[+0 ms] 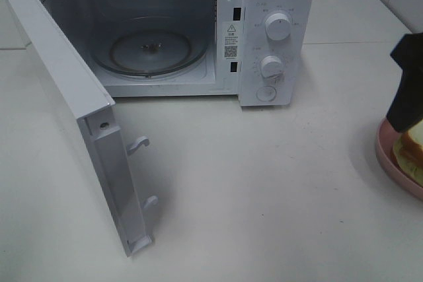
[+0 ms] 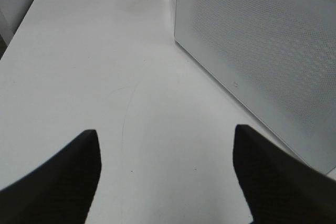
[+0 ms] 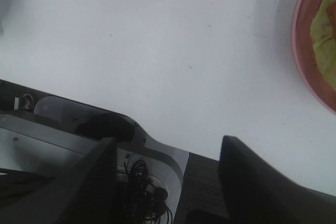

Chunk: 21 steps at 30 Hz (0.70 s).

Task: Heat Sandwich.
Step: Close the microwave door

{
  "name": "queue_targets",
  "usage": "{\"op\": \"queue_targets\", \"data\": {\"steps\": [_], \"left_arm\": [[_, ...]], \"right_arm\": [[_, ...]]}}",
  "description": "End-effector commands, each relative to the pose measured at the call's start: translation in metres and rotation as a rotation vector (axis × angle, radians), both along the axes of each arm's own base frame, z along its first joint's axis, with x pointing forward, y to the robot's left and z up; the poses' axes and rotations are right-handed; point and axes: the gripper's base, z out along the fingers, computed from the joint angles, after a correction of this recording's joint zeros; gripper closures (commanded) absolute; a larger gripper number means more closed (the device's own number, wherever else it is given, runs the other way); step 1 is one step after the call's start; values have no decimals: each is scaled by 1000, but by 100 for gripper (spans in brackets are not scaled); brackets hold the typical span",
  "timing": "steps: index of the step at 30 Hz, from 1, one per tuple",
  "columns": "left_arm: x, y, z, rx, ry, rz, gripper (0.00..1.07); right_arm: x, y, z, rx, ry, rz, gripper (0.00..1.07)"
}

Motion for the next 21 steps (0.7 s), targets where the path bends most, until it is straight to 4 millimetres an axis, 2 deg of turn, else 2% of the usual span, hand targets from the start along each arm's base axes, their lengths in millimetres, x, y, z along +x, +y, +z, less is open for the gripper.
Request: {"op": "queue_targets", "data": {"steps": [1,4,5,9,18,21], "left_arm": [[-2,0,0,-2,-21,-2,41],[-2,0,0,-2,-21,-2,41],[-2,0,0,-2,-21,-2,41],[-2,0,0,-2,-21,-2,41],[-2,0,0,-2,-21,-2,41],[-2,0,0,-2,-21,-2,41]], "right_arm": [[-16,-3,-3,2,12,20,50],[-35,-7,-8,9,-26,14,50],[-35,-7,-8,9,-26,14,50],[-60,-13,-15,23,-135,0,50],[-91,-23,-28,10,-245,-5,52],[-110,-29,-34,-4,-290,-3,52]]}}
